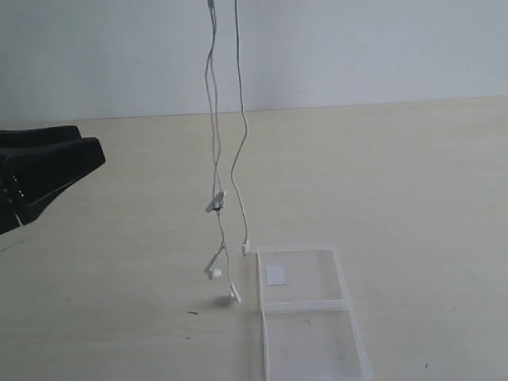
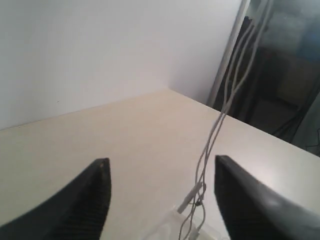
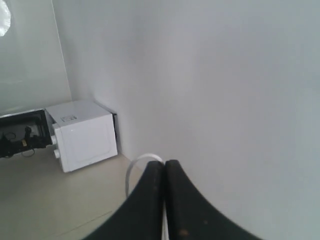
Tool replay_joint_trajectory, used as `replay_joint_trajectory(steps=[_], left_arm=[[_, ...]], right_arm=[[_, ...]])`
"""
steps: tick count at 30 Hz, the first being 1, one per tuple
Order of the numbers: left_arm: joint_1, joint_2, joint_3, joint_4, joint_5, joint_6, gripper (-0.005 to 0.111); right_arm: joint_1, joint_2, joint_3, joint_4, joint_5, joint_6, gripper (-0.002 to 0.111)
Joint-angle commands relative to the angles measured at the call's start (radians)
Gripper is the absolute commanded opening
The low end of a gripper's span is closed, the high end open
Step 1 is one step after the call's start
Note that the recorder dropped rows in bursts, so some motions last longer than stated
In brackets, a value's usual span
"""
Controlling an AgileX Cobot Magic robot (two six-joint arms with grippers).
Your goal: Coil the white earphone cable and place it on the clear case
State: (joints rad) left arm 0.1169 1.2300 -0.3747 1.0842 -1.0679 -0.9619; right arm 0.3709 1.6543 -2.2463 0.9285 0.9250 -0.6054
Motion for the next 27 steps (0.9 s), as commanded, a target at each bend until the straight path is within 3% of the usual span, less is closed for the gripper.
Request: replay_joint_trajectory(steps=[1,8,18,27], left_arm=[[-0.001,0.038,-0.03,-0.011,-0.049,-0.017,0.067],[-0.103,0.041,-0.085,-0.016,-0.026,-0.017,0.067],[-0.3,0.07,-0.196,-0.033,0.224,-0.017,0.067],[-0.34,0.146,-0.244,-0.069,0.26,-0.015,0.067]], right_arm=[[0.002,-0.001,-0.007,0.047,-0.078,0.028,0.0],[0.002,-0.001,-0.007,0.076,-0.097,0.03,0.0],[0.009,-0.003,-0.007,0.107,-0.009,0.03,0.0],[0.089,-0.003,-0.007,0.003,0.006,0.075,0.0]])
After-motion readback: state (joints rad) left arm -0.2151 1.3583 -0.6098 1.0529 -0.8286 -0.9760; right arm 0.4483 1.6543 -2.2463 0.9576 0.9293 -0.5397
